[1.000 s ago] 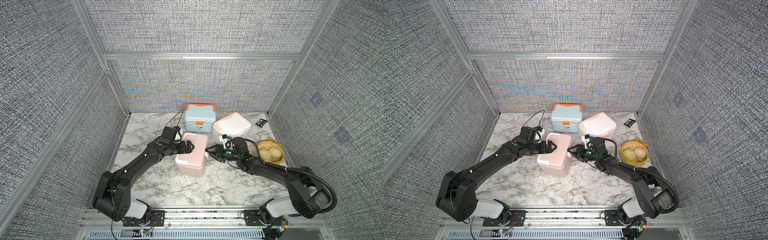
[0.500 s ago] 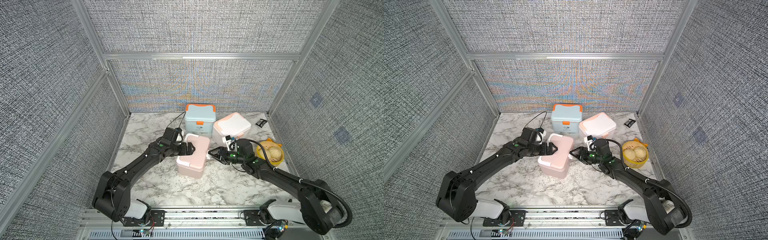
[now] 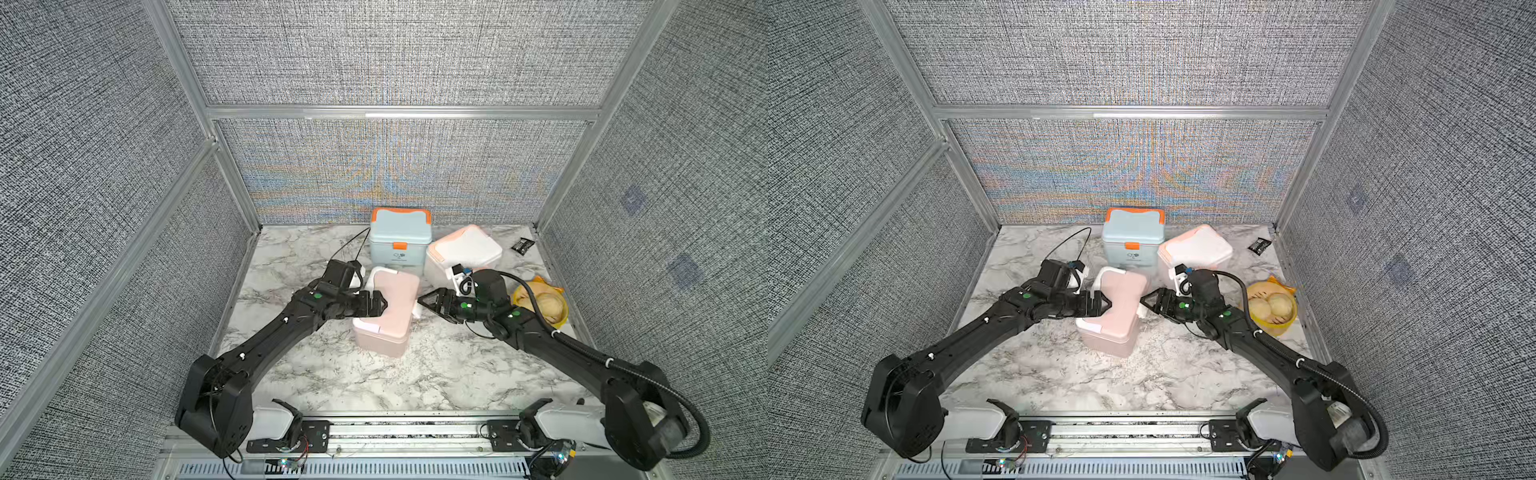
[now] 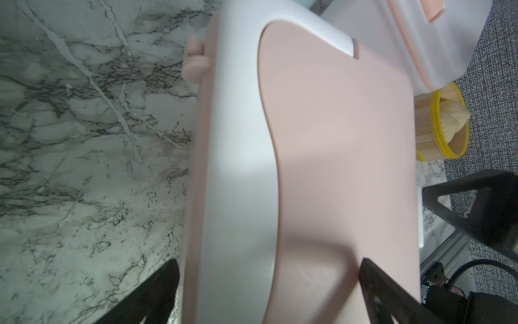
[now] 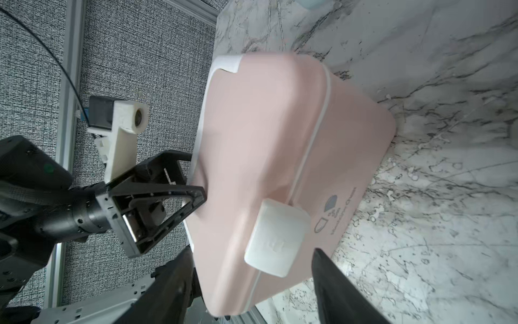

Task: Open first aid kits and take out gauze
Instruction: Open the fastener of the first aid kit.

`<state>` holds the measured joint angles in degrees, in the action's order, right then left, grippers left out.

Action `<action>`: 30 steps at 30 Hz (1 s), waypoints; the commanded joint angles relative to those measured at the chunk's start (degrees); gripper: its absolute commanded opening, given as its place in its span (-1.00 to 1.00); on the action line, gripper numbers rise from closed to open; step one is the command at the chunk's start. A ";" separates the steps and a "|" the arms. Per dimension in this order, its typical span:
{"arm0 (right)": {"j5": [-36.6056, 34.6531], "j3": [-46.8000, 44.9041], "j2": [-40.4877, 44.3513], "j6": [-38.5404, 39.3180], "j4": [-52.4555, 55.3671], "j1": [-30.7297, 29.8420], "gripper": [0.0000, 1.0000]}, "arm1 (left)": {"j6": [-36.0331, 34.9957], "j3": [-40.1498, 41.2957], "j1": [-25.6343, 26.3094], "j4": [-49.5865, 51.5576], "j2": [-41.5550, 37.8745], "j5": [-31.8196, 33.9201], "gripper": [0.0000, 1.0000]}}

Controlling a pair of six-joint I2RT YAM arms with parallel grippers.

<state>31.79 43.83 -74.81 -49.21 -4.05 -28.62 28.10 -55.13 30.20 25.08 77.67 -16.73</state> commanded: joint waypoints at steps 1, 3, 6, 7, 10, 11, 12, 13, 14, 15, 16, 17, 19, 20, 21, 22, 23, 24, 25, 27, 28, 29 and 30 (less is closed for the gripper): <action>0.08 2.08 -3.07 2.24 2.36 -0.77 0.38 | -0.54 0.55 0.13 0.88 -0.10 0.43 0.97; -0.62 3.10 -4.70 2.99 3.46 -1.40 0.38 | -0.54 0.89 0.15 0.76 0.10 0.57 0.97; -3.00 3.06 -5.79 4.11 5.76 -1.88 0.35 | -0.67 1.12 0.13 0.69 0.21 0.74 0.97; -3.93 2.45 -5.50 4.23 6.13 -1.94 0.32 | -0.60 1.17 0.13 0.60 0.37 0.82 0.97; -6.83 -0.12 -3.46 4.74 7.70 -1.88 0.29 | -0.71 1.22 0.13 0.66 0.41 0.93 0.97; -7.86 -1.03 -2.57 5.09 8.49 -1.88 0.29 | -0.74 1.25 0.13 0.65 0.42 1.08 0.97; -8.60 -1.94 -1.73 5.39 9.14 -1.88 0.29 | -0.75 1.23 0.17 0.67 0.47 1.09 0.97; -9.20 -2.65 -0.97 5.60 9.58 -1.79 0.29 | -0.76 1.26 0.13 0.65 0.47 1.11 0.98; -9.69 -3.25 -0.22 5.73 10.16 -1.70 0.28 | -0.74 1.33 0.13 0.63 0.42 1.10 0.97; -10.26 -3.98 0.54 6.01 10.65 -1.70 0.28 | -0.76 1.30 0.13 0.54 0.42 1.09 0.97; -10.89 -4.33 1.12 6.28 11.22 -1.69 0.28 | -0.72 1.36 0.13 0.46 0.49 1.19 0.97; -11.66 -4.62 1.64 6.56 11.92 -1.62 0.28 | -0.71 1.37 0.13 0.43 0.45 1.22 0.97; -12.15 -4.94 2.37 6.90 13.00 -1.37 0.28 | -0.54 1.52 0.13 0.32 0.37 1.08 0.97; -12.06 -5.07 2.92 6.98 13.17 -1.31 0.27 | -0.45 1.66 0.21 0.23 0.21 0.80 0.97; -12.23 -5.00 3.56 7.09 13.48 -1.35 0.27 | -0.41 1.73 0.21 0.12 -0.07 0.63 0.97; -12.26 -4.73 4.22 7.20 14.02 -1.35 0.27 | -0.40 1.86 0.30 0.14 -0.29 0.44 0.97; -12.30 -4.26 5.00 7.45 14.92 -1.35 0.27 | -0.25 2.04 0.39 0.06 -0.55 0.40 0.97; -12.07 -3.90 6.14 7.56 15.17 -1.35 0.27 | -0.05 2.29 0.48 -0.07 -0.90 0.34 0.97; -11.62 -3.77 7.33 7.42 14.86 -1.35 0.27 | 0.15 2.44 0.56 -0.20 -1.22 0.12 0.97; -10.02 -3.27 9.83 7.29 13.98 -1.35 0.27 | 0.87 2.99 1.30 -0.72 -1.74 -0.73 0.97; -9.35 -2.82 10.55 7.32 13.77 -1.36 0.26 | 1.12 3.10 1.89 -0.90 -2.05 -0.69 0.97; -8.61 -2.13 11.18 7.39 13.47 -1.35 0.26 | 1.45 3.34 2.74 -1.04 -2.51 -0.46 0.97; -8.02 -1.48 11.47 7.16 13.02 -1.35 0.27 | 1.84 3.52 3.56 -1.09 -2.89 -0.11 0.97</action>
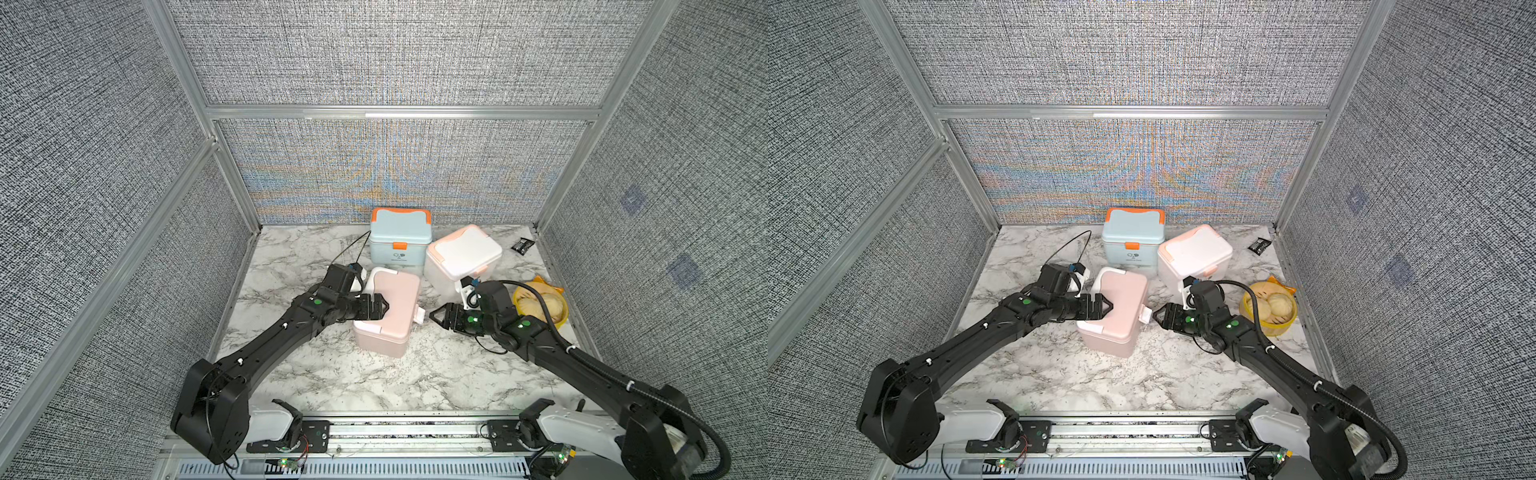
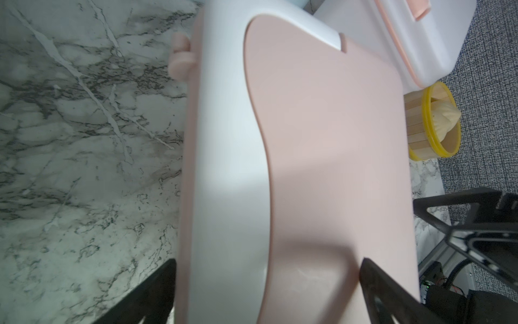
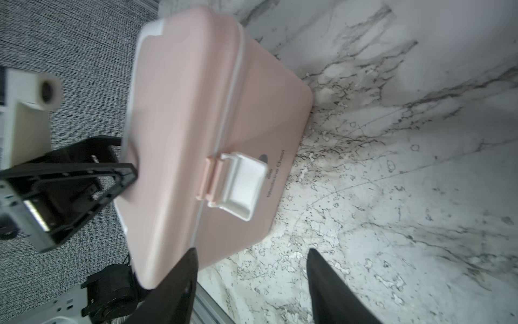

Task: Open first aid kits and take out gauze
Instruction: Open the lid of the first aid kit.

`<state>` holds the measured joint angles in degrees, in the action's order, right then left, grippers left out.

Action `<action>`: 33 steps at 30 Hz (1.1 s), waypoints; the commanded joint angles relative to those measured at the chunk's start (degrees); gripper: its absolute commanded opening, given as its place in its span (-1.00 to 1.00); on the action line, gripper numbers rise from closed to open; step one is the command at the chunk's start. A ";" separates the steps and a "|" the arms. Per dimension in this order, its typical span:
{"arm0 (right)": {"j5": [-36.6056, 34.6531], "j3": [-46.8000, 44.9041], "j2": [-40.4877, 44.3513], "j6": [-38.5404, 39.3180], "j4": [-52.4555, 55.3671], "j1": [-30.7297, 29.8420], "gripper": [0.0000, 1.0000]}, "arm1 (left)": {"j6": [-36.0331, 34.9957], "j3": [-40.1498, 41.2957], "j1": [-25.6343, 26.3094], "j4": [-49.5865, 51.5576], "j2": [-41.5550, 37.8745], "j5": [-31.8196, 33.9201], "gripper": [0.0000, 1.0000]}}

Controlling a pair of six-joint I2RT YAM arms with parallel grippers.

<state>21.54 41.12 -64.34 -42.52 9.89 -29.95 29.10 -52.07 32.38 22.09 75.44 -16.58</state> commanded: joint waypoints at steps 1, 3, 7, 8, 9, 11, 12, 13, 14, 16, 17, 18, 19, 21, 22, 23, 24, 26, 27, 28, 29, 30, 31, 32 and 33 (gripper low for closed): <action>2.86 1.53 0.93 0.13 -1.73 0.00 0.27 | 1.19 0.69 2.00 1.78 -1.05 0.08 0.97; 4.34 2.27 0.26 -0.49 -3.70 0.25 0.27 | 2.10 1.43 3.72 1.26 -1.95 0.52 0.97; 6.78 4.90 -3.39 -0.49 -4.88 1.03 0.26 | 2.63 2.78 5.50 1.01 -3.23 1.51 0.97; 7.10 5.72 -4.58 -0.33 -4.85 1.23 0.25 | 2.45 3.09 5.52 1.15 -3.66 2.44 0.97; 7.40 6.39 -5.93 -0.09 -5.05 1.42 0.24 | 2.12 3.05 5.50 1.64 -3.89 3.50 0.98; 8.43 7.74 -8.45 0.30 -5.36 1.84 0.21 | 1.68 2.72 5.51 2.30 -4.14 4.71 0.98; 9.14 8.51 -9.89 0.41 -5.62 2.04 0.19 | 1.62 2.55 5.41 2.27 -4.16 4.76 0.99; 9.85 9.09 -11.20 0.39 -5.92 2.22 0.18 | 1.63 2.25 5.42 2.26 -4.01 4.71 0.99; 10.55 9.40 -12.62 0.31 -6.70 2.25 0.15 | 1.62 1.90 5.41 2.26 -3.87 4.65 1.00; 11.25 9.79 -14.63 -0.38 -8.43 2.26 0.12 | 2.05 1.01 5.42 2.64 -3.46 4.63 1.00; 11.45 9.93 -15.49 -0.69 -8.87 2.23 0.11 | 2.18 0.59 5.41 2.90 -3.08 4.61 1.00; 11.57 10.16 -16.17 -0.76 -9.03 2.19 0.11 | 2.27 0.03 5.41 3.05 -2.70 4.46 1.00; 11.64 10.24 -16.61 -0.85 -9.26 2.19 0.11 | 2.40 -0.45 5.41 3.26 -2.38 4.23 1.00; 11.84 10.36 -17.23 -0.83 -9.43 2.25 0.11 | 2.61 -1.55 5.41 3.71 -1.38 3.54 1.00; 11.97 10.18 -17.38 -0.90 -9.69 2.23 0.11 | 2.71 -2.08 5.40 4.15 -0.91 3.26 1.00; 12.32 10.09 -17.40 -1.11 -10.04 2.19 0.11 | 2.79 -2.67 5.42 4.56 -0.37 2.82 1.00; 12.60 10.02 -17.45 -1.31 -10.30 2.24 0.11 | 2.72 -3.07 5.41 4.68 0.11 2.34 1.00; 13.11 9.75 -17.27 -1.51 -10.71 2.24 0.11 | 2.76 -3.21 5.41 4.21 0.95 1.27 1.00; 13.23 9.49 -17.15 -1.76 -10.77 2.20 0.11 | 2.71 -3.21 5.41 3.72 1.16 0.73 1.00; 13.33 9.43 -17.06 -1.77 -10.92 2.26 0.11 | 2.63 -3.13 5.44 3.38 1.27 0.23 1.00; 13.60 9.16 -16.94 -2.07 -11.37 2.23 0.11 | 2.57 -3.18 5.41 3.15 1.52 -0.26 1.00; 14.18 8.87 -16.80 -2.65 -12.06 2.26 0.11 | 2.58 -3.13 5.41 2.91 1.60 -0.68 1.00; 14.76 8.67 -16.66 -3.20 -12.78 2.19 0.11 | 2.56 -3.22 5.41 2.81 1.69 -1.05 1.00; 15.47 8.41 -16.43 -3.77 -13.50 2.23 0.10 | 2.67 -3.25 5.41 2.62 1.62 -1.34 1.00; 15.84 8.11 -16.00 -4.37 -14.09 2.26 0.10 | 2.79 -3.23 5.45 2.44 1.50 -1.59 1.00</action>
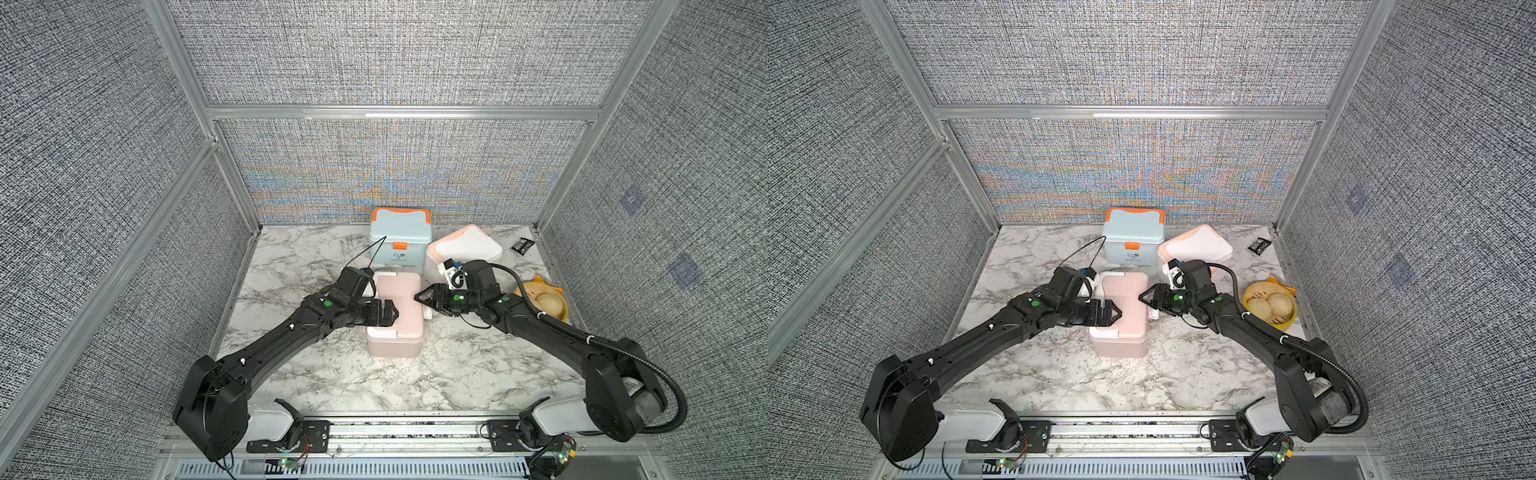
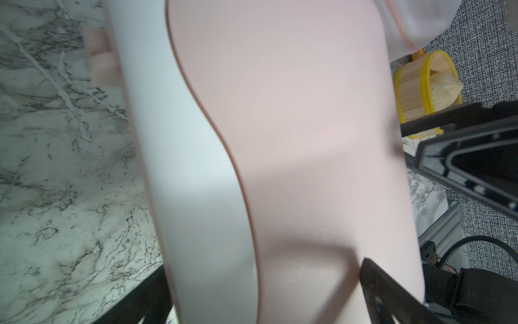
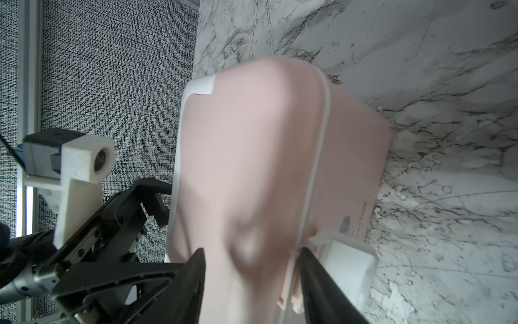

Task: Open first aid kits and take out gauze
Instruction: Open the lid of the first aid kit.

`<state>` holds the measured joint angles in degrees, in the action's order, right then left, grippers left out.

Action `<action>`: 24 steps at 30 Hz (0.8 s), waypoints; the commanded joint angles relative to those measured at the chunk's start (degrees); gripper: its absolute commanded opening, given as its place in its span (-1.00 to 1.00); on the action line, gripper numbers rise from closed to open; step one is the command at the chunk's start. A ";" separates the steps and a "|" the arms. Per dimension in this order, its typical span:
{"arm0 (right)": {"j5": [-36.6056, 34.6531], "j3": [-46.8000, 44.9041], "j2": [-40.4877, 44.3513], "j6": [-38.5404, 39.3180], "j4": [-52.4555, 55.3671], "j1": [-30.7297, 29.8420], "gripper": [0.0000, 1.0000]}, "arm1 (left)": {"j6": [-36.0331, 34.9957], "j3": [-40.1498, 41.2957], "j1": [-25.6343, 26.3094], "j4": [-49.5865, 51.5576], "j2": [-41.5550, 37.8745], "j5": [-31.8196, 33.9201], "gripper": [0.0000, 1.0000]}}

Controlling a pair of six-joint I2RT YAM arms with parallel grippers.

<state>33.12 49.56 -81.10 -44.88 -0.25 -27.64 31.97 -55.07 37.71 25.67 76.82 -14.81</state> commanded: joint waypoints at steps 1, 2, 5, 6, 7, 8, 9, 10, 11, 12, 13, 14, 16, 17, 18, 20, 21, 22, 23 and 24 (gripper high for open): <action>4.45 -0.49 1.39 -2.41 -4.25 -0.09 0.10 | 0.03 -0.22 0.08 -1.22 -0.10 -3.52 1.00; 4.43 -0.75 2.13 -2.66 -4.38 -0.11 0.10 | 0.10 -0.26 0.08 -1.32 -0.46 -3.76 1.00; 4.52 -0.57 4.10 -3.09 -4.02 -0.12 0.10 | 0.54 -0.15 0.08 -1.59 -1.60 -3.89 1.00; 4.64 -0.68 4.65 -3.34 -3.97 -0.10 0.10 | 0.86 -0.16 0.07 -1.63 -2.03 -3.83 1.00; 4.84 -0.52 4.96 -3.57 -4.10 -0.09 0.10 | 1.10 -0.17 0.06 -1.60 -2.38 -3.69 1.00; 5.23 -0.61 5.31 -4.01 -4.49 -0.05 0.10 | 1.26 -0.08 0.08 -1.68 -2.78 -3.56 1.00; 5.60 -0.62 5.58 -4.49 -4.93 -0.11 0.10 | 1.34 -0.05 -0.01 -1.76 -3.20 -3.47 1.00; 5.78 -0.67 5.75 -4.85 -5.17 -0.13 0.10 | 1.34 -0.04 -0.01 -1.76 -3.53 -3.43 1.00; 5.92 -0.77 6.03 -5.19 -5.49 -0.07 0.10 | 1.42 -0.11 -0.06 -1.69 -3.92 -3.18 0.99; 6.03 -0.83 6.35 -5.48 -5.76 -0.06 0.10 | 1.48 -0.04 -0.16 -1.39 -4.36 -2.68 1.00; 6.21 -0.87 6.38 -5.80 -6.11 -0.06 0.10 | 1.43 -0.06 -0.31 -1.07 -4.84 -2.00 1.00; 6.58 -0.93 6.47 -6.27 -6.66 -0.10 0.11 | 1.43 0.04 -0.44 -0.61 -5.57 -0.99 0.99; 7.41 -1.01 6.50 -7.24 -8.00 -0.14 0.10 | 1.35 0.45 -0.81 -0.19 -6.95 0.87 1.00; 7.94 -1.03 6.49 -7.85 -8.86 -0.22 0.11 | 1.19 0.93 -1.04 -0.19 -8.04 1.78 0.99; 8.32 -0.87 6.43 -8.47 -9.44 -0.42 0.11 | 0.98 1.36 -1.15 -0.31 -9.19 2.66 0.99; 8.96 -0.46 6.31 -9.24 -10.66 -0.75 0.11 | 0.55 2.66 -1.47 -0.99 -11.53 3.79 1.00; 9.21 -0.14 6.11 -9.59 -10.98 -1.01 0.11 | 0.55 2.94 -1.90 -0.74 -12.62 3.99 0.99; 9.37 0.14 6.04 -9.61 -11.19 -1.25 0.11 | 0.55 3.03 -2.34 -0.29 -13.42 4.08 0.99; 9.37 0.48 6.04 -9.61 -11.23 -1.61 0.11 | 0.47 2.99 -2.79 0.27 -14.24 3.99 0.99; 9.28 0.96 6.00 -9.61 -11.15 -1.92 0.11 | 0.30 3.04 -3.30 0.96 -15.02 4.08 1.00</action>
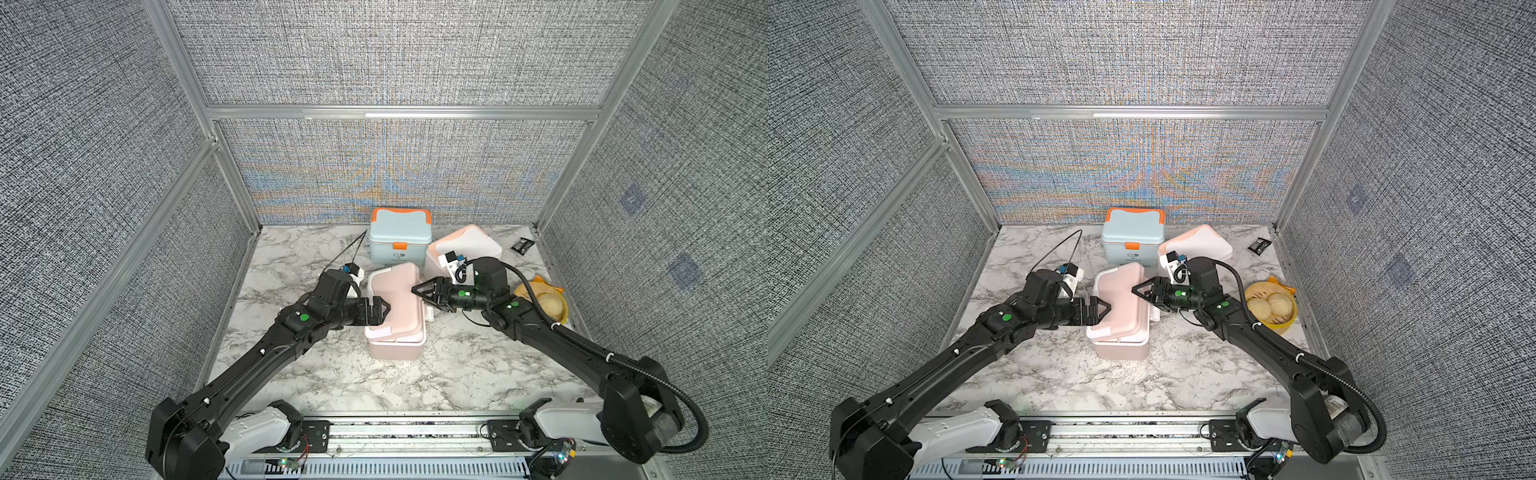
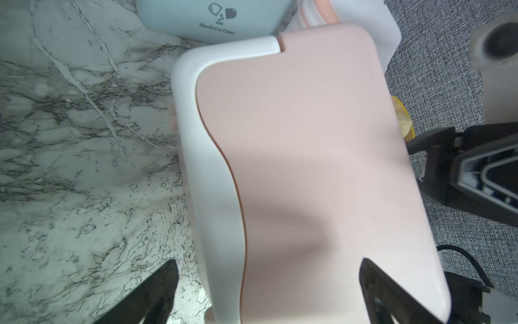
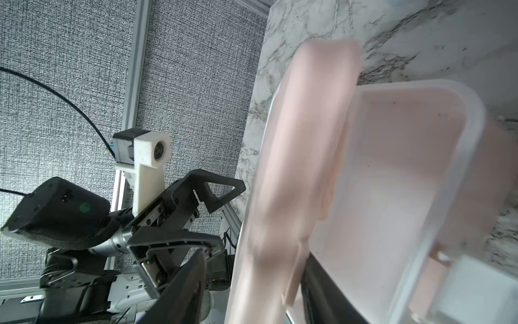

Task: Open first aid kits and take out gauze
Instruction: Open the lid of the first aid kit.

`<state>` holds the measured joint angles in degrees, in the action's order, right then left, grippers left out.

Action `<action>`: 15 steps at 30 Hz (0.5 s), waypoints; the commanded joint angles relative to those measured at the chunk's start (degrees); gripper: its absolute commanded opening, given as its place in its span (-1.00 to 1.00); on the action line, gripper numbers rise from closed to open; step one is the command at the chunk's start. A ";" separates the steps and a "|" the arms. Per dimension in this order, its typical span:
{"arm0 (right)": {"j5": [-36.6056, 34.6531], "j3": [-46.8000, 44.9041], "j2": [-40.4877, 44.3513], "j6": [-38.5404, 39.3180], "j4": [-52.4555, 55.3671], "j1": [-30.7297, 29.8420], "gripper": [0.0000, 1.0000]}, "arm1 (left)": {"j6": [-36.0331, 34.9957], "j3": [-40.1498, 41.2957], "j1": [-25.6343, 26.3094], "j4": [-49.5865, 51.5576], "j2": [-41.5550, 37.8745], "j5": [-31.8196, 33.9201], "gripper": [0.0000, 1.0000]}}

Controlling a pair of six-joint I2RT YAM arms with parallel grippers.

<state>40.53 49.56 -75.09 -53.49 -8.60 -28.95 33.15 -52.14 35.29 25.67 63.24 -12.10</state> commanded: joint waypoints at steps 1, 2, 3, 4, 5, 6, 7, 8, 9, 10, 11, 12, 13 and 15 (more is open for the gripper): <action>1.82 1.46 -0.18 -1.00 -2.66 -0.90 0.11 | -0.96 0.04 -1.31 1.49 -2.14 1.42 0.99; 1.76 2.09 -0.31 -1.00 -2.53 -1.30 0.11 | -1.06 -0.06 -1.78 2.18 -2.94 1.38 1.00; 1.74 2.79 -0.46 -1.00 -2.41 -1.79 0.11 | -1.20 -0.16 -2.23 2.72 -3.87 1.38 1.00; 1.66 3.36 -0.71 -1.00 -2.26 -2.17 0.11 | -1.24 -0.27 -2.51 3.27 -4.72 1.38 1.00; 1.65 4.31 -0.99 -1.00 -2.05 -2.78 0.11 | -1.32 -0.30 -2.94 3.86 -5.83 1.50 1.00; 1.56 5.17 -1.32 -1.00 -1.84 -3.38 0.10 | -1.41 -0.41 -3.24 4.44 -7.08 1.67 1.00; 1.48 5.95 -1.66 -1.00 -1.64 -3.94 0.11 | -1.42 -0.44 -3.54 5.02 -8.01 1.93 1.00; 1.33 6.89 -2.09 -1.00 -1.60 -4.63 0.11 | -1.48 -0.57 -3.91 5.64 -9.28 2.31 0.99; 1.19 7.87 -2.65 -1.00 -1.44 -5.25 0.10 | -1.50 -0.74 -4.16 6.10 -10.21 2.50 0.99; 1.05 9.72 -3.23 -1.00 -1.20 -6.09 0.11 | -1.59 -0.95 -4.41 7.01 -11.39 2.82 1.00; 0.84 10.71 -3.97 -1.00 -0.95 -6.93 0.11 | -1.67 -1.18 -4.58 7.74 -12.53 3.23 1.00; 0.67 11.92 -4.78 -1.00 -0.65 -7.82 0.11 | -1.68 -1.45 -4.77 8.43 -13.65 3.71 1.00; 0.46 12.84 -5.59 -1.00 -0.46 -8.52 0.11 | -1.73 -1.64 -4.87 9.08 -14.63 4.13 0.99; -0.11 15.69 -7.72 -1.00 0.05 -10.34 0.11 | -1.67 -2.30 -4.89 10.36 -16.67 4.92 0.99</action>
<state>40.75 62.85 -81.08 -54.28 -9.21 -37.69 31.92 -53.58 30.57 33.32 48.36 -9.02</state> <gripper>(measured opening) 0.554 0.997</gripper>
